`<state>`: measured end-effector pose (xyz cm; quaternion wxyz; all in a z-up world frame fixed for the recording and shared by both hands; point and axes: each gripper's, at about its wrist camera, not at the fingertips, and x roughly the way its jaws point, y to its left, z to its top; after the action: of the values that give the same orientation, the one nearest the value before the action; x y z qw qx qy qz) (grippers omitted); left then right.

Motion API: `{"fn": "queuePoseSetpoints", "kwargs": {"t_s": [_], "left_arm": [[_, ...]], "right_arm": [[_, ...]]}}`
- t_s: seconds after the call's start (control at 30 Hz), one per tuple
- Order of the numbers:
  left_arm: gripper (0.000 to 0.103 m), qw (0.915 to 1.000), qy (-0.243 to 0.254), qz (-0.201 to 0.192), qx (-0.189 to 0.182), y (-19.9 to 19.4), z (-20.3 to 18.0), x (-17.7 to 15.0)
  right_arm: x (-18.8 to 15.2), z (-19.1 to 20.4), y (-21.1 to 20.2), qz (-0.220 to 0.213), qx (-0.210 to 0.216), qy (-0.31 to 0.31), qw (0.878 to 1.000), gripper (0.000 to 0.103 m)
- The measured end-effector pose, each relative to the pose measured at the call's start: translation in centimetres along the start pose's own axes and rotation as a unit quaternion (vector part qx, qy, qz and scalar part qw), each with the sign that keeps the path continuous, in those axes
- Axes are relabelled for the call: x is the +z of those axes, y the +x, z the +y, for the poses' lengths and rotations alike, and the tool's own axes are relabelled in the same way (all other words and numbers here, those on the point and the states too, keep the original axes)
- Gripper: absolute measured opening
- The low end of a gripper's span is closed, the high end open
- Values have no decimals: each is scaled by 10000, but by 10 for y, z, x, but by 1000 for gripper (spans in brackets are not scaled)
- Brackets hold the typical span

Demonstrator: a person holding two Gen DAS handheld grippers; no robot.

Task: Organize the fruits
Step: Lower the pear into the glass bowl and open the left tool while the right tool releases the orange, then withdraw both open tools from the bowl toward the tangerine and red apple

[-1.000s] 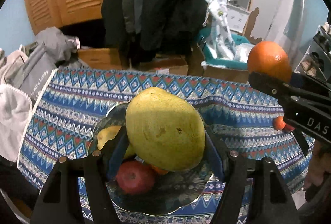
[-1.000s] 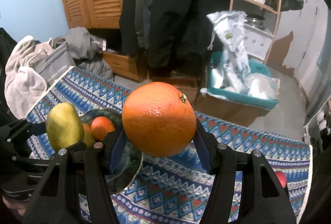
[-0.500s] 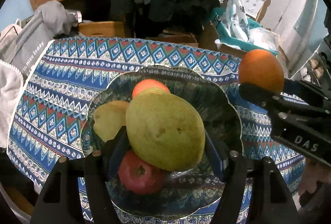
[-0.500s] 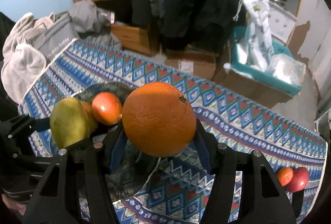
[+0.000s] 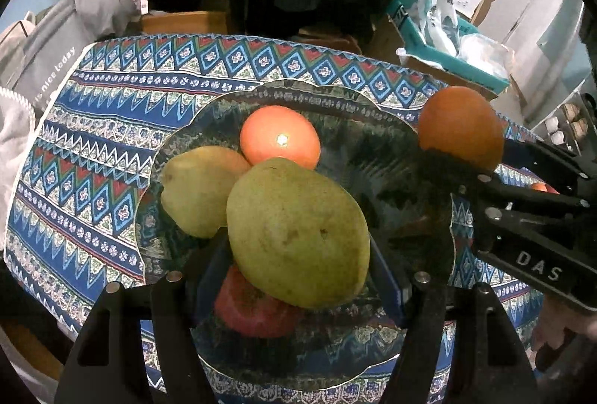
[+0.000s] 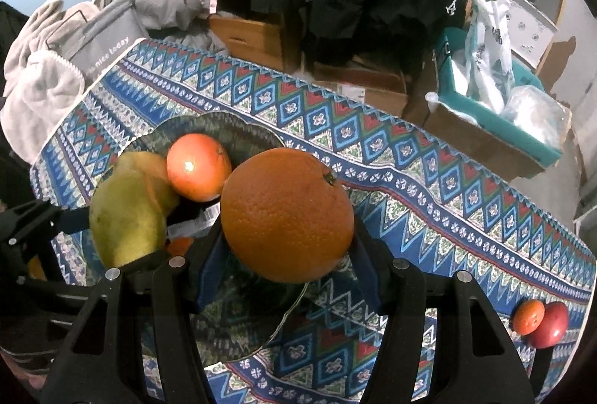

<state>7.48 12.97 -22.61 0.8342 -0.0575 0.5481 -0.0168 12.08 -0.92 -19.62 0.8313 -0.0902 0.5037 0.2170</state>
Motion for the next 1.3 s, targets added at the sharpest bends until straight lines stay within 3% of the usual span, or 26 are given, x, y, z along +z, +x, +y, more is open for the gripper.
{"fn": "queuePoseSetpoints", "kwargs": {"t_s": [0.3, 0.4, 0.77, 0.93, 1.3], "left_arm": [[72, 9997, 153, -156, 96, -11, -6, 0], [77, 9995, 170, -238, 144, -18, -5, 1], [77, 9989, -71, -452, 61, -42, 4, 5], [77, 9983, -105, -578, 3, -54, 1, 7], [80, 9946, 144, -1028, 72, -88, -22, 9]], "right_arm": [[-3, 1, 10, 183, 37, 18, 9998, 63], [-1, 4, 2, -22, 113, -2, 9999, 64], [11, -4, -31, -439, -152, 160, 9988, 64], [11, -7, -55, -720, -414, 108, 9965, 72], [4, -14, -102, -1220, -734, 29, 9898, 72]]}}
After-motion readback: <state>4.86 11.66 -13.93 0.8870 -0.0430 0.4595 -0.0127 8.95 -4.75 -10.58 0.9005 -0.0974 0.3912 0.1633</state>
